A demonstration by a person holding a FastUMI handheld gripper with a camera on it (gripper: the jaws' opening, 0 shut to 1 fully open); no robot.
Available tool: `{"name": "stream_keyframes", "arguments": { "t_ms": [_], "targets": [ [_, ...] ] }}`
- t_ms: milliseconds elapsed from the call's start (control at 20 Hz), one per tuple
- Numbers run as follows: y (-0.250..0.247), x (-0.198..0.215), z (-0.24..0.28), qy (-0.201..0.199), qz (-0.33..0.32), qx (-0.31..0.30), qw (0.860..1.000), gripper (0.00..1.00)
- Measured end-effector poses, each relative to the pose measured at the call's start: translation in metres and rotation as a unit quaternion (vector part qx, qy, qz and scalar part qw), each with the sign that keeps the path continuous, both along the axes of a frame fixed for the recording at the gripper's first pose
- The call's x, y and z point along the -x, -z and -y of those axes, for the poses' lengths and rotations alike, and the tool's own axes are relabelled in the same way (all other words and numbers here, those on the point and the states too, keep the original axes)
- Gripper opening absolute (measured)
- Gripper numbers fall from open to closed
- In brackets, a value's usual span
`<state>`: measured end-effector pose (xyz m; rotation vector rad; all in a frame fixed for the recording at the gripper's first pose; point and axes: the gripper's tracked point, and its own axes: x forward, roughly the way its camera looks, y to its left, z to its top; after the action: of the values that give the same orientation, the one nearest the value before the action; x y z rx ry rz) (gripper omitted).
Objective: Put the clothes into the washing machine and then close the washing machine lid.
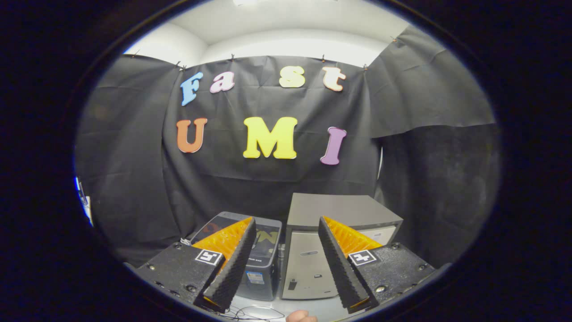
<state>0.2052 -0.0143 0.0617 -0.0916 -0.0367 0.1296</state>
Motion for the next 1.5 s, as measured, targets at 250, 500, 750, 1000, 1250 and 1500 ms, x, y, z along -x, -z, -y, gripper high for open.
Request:
{"name": "stream_keyframes", "arguments": {
  "t_ms": [250,500,750,1000,1250,1500],
  "targets": [
    [0.014,0.040,0.032,0.008,0.011,-0.007,1.000,0.89],
    [0.024,0.069,0.040,0.000,0.029,-0.008,1.000,0.89],
    [0.024,0.081,0.037,-0.001,0.033,0.007,0.999,0.89],
    [0.022,0.078,0.041,0.002,0.028,0.001,1.000,0.89],
    [0.019,0.076,0.039,0.001,0.025,0.002,1.000,0.89],
    [0.016,0.073,0.037,-0.001,0.026,0.005,1.000,0.89]
  ]
}}
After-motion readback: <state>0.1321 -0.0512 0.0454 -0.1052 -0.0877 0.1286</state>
